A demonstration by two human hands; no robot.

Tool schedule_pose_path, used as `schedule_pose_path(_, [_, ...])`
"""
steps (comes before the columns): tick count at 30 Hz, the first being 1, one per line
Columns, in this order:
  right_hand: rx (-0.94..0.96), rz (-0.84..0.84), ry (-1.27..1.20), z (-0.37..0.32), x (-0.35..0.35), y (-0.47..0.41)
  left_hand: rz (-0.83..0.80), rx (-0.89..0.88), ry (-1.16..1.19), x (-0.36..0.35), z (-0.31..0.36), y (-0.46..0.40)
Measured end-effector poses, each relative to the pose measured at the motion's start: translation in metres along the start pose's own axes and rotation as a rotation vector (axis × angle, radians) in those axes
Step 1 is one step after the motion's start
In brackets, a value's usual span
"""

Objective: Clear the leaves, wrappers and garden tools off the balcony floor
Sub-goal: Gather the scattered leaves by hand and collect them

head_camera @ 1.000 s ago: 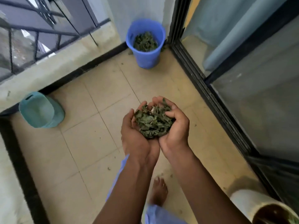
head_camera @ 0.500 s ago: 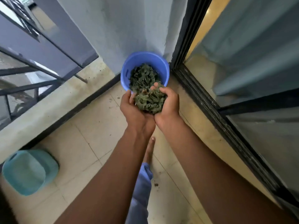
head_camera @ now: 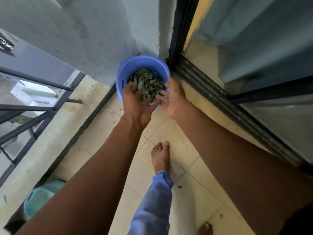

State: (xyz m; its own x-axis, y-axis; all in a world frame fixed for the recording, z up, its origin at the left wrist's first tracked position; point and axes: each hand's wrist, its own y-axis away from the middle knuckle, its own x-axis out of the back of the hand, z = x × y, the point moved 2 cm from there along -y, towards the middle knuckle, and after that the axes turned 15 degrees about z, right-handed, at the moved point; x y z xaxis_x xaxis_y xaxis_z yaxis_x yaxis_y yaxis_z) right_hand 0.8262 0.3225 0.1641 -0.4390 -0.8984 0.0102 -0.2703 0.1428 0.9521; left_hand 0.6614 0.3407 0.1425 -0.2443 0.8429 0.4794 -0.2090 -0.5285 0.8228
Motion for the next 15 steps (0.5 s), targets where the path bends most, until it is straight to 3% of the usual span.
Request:
schedule_pose_path(2, [0.116,0.062,0.070,0.000,0.020,0.012,-0.177,-0.031,0.349,0.026,0.052,0.002])
schedule_pose_path(4, [0.239,0.108,0.113,0.001,0.047,0.028,-0.224,-0.092,0.599,0.052,0.104,0.012])
schedule_pose_path(9, [0.457,0.205,0.218,0.019,0.145,0.065,-0.237,-0.257,0.167,0.028,0.073,0.065])
schedule_pose_path(15, [0.461,0.395,0.031,0.074,0.297,0.098,-0.347,-0.416,-0.174,-0.030,-0.006,0.149])
